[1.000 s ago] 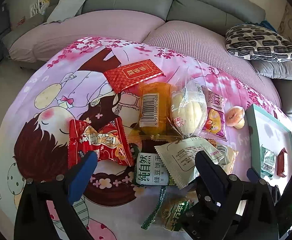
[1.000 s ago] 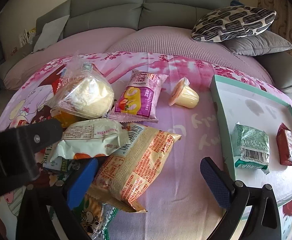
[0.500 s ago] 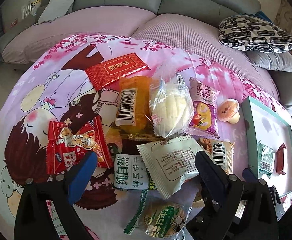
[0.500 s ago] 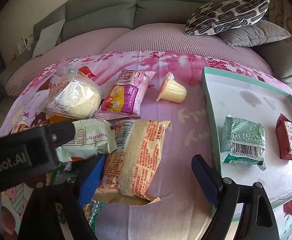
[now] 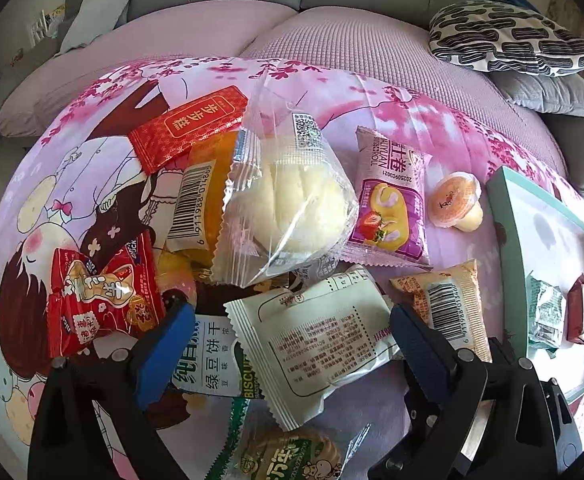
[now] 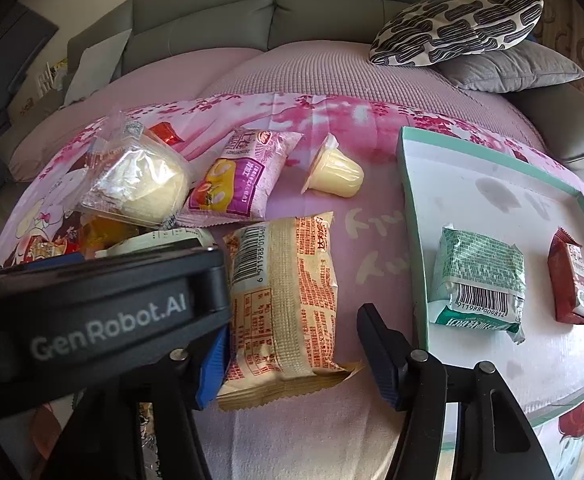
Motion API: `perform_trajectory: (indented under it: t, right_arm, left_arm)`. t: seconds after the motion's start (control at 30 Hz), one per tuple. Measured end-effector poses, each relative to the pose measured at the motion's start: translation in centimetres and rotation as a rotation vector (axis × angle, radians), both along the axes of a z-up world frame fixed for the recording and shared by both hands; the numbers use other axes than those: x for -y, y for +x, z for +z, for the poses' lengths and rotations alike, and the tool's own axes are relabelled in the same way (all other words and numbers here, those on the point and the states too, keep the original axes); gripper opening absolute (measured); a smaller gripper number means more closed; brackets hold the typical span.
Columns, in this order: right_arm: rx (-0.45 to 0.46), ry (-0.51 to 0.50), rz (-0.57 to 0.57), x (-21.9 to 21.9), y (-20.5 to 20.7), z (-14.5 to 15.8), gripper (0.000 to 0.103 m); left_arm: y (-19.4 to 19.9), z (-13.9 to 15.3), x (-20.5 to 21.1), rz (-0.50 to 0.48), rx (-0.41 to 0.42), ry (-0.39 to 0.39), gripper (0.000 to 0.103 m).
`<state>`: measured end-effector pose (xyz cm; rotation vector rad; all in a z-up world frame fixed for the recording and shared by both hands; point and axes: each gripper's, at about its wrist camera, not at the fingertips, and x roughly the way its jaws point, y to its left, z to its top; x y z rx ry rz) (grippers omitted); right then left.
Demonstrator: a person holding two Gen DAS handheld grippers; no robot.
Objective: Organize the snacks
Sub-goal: 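Grasp the white biscuit pack with the left gripper while the right gripper grasps the tan bread pack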
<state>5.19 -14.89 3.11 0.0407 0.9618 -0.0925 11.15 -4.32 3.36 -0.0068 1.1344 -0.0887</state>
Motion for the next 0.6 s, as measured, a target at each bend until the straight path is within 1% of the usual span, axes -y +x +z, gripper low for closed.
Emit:
perform_trajectory:
  t: [0.07, 0.17, 0.33, 0.47, 0.53, 0.6]
  right_arm:
    - [-0.004, -0.013, 0.003, -0.1, 0.0, -0.1, 0.062]
    - [-0.005, -0.011, 0.004, 0.0, 0.0, -0.1, 0.061]
    - [-0.006, -0.004, 0.006, 0.1, 0.0, -0.1, 0.061]
    - [-0.008, 0.006, 0.005, 0.2, 0.1, -0.1, 0.061]
    - [-0.008, 0.008, 0.005, 0.2, 0.1, -0.1, 0.061]
    - [-0.008, 0.009, 0.004, 0.2, 0.1, -0.1, 0.061]
  left_arm:
    - [0.0, -0.2, 0.1, 0.006, 0.004, 0.025, 0.098]
    - [0.0, -0.3, 0.0, 0.014, 0.007, 0.04, 0.098]
    - [0.1, -0.5, -0.7, 0.039, 0.01, 0.033, 0.098]
    - [0.1, -0.7, -1.7, 0.066, -0.001, -0.014, 0.098]
    - [0.0, -0.6, -1.6, 0.064, 0.003, -0.011, 0.098]
    - [-0.1, -0.5, -1.4, 0.057, 0.008, -0.009, 0.095]
